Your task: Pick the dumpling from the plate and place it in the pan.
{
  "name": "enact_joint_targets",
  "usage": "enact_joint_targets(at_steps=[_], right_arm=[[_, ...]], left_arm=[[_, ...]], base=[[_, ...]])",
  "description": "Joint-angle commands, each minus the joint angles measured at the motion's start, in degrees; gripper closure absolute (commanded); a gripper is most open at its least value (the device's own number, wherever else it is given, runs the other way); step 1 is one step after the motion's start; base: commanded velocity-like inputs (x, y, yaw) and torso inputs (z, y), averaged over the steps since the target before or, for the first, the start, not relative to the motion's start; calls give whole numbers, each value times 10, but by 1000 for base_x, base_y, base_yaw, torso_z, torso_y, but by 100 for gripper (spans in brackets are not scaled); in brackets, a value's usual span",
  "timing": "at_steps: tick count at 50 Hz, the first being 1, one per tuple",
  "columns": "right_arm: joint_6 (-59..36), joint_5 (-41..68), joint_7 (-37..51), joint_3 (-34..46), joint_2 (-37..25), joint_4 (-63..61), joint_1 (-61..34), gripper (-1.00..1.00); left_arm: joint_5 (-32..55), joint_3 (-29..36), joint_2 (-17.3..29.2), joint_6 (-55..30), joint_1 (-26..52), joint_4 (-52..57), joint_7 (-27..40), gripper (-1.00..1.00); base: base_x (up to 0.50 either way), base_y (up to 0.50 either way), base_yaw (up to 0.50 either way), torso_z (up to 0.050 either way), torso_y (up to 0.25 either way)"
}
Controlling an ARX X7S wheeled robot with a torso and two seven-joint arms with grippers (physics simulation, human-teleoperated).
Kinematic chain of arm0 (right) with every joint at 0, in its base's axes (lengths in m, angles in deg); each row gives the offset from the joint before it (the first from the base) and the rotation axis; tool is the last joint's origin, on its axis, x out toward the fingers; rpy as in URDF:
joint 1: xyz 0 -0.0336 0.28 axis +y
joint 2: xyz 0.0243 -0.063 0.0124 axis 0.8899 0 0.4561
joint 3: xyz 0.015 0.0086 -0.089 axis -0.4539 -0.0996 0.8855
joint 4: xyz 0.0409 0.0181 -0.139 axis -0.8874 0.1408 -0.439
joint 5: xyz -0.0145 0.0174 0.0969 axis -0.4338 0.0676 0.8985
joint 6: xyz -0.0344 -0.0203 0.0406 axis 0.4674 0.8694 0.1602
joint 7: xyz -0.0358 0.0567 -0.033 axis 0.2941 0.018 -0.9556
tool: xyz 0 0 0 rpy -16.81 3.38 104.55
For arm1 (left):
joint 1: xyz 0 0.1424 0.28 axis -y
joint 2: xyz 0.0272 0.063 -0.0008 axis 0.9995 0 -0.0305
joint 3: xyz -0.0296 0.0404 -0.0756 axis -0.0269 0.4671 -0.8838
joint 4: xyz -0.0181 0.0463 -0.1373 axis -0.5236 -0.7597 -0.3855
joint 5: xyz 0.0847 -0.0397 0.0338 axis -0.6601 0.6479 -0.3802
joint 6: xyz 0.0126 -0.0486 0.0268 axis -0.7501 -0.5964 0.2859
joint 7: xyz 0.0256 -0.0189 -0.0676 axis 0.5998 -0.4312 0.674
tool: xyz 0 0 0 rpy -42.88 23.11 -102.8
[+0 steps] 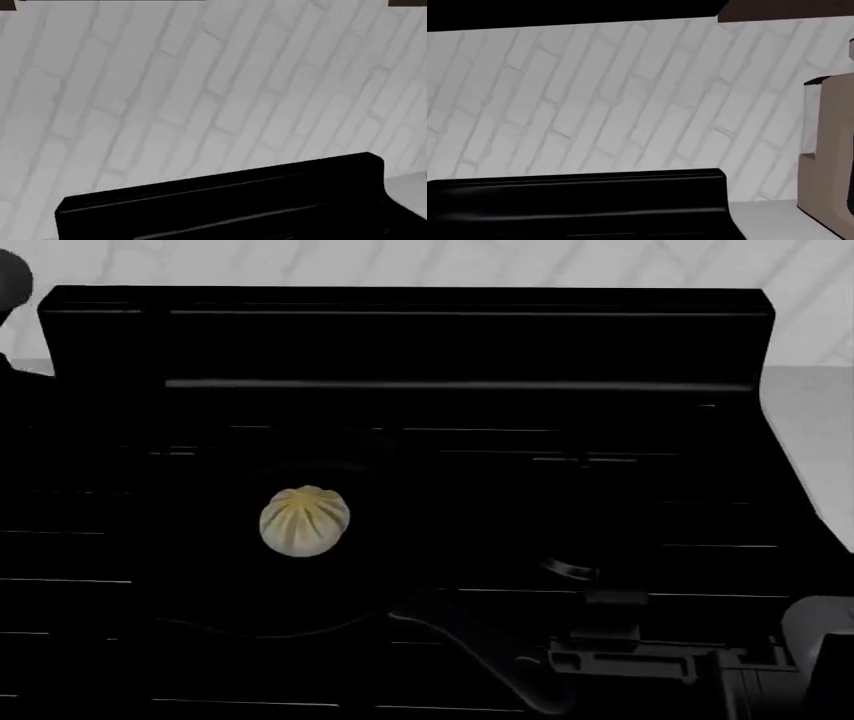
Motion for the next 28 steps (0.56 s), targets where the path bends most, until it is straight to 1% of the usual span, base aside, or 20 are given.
enact_joint_targets(at_steps=[1,2,3,5,6,9,10,11,12,13,16,17,19,22,25,28], right_arm=[[13,-21,-24,31,7,45,-28,-100],[14,-22,-25,33,7,47,-28,-100],[18,-30,-29,38,7,51,-28,-100],[19,-26,-31,35,5,50,-25,-100],[19,-25,-31,33,4,49,-22,-100],[21,-22,-31,29,2,46,-13,-100],[20,-21,-31,28,1,45,-13,-100],[18,-18,-31,28,-1,41,-12,-100],[16,-15,-29,26,-1,40,-14,-100],[13,-8,-26,21,-3,34,-15,-100],[17,-9,-25,20,-2,32,-10,-100],[19,-11,-24,22,1,32,-6,-100],[22,-10,-25,22,3,31,0,-100],[27,-17,-22,24,9,37,3,-100],[33,-24,-22,30,15,43,7,-100],[36,-25,-21,34,21,47,7,-100]], left_arm=[[-10,-114,71,39,-174,172,86,-100],[-21,-115,72,47,-185,179,84,-100],[-36,-118,74,59,-212,196,88,-100],[-22,-153,65,85,-259,210,97,-100],[-29,-169,63,99,-284,218,101,-100],[-64,-184,60,131,-371,256,100,-100],[-71,-186,60,137,-384,261,99,-100],[-78,-197,55,151,-423,276,100,-100],[-77,-205,53,156,-440,280,102,-100],[-86,-217,54,167,-472,291,99,-100],[-112,-227,50,189,-521,303,90,-100],[-144,-215,47,203,-546,305,79,-100],[-177,-206,38,224,-573,294,68,-100],[-189,-201,19,253,-593,278,48,-100],[-201,-194,10,275,-603,261,29,-100],[-203,-192,9,278,-598,255,25,-100]], base=[[0,0,0,0,0],[0,0,0,0,0],[0,0,0,0,0],[0,0,0,0,0],[0,0,0,0,0],[0,0,0,0,0],[0,0,0,0,0],[0,0,0,0,0],[0,0,0,0,0],[0,0,0,0,0],[0,0,0,0,0],[0,0,0,0,0],[0,0,0,0,0],[0,0,0,0,0],[0,0,0,0,0],[0,0,0,0,0]])
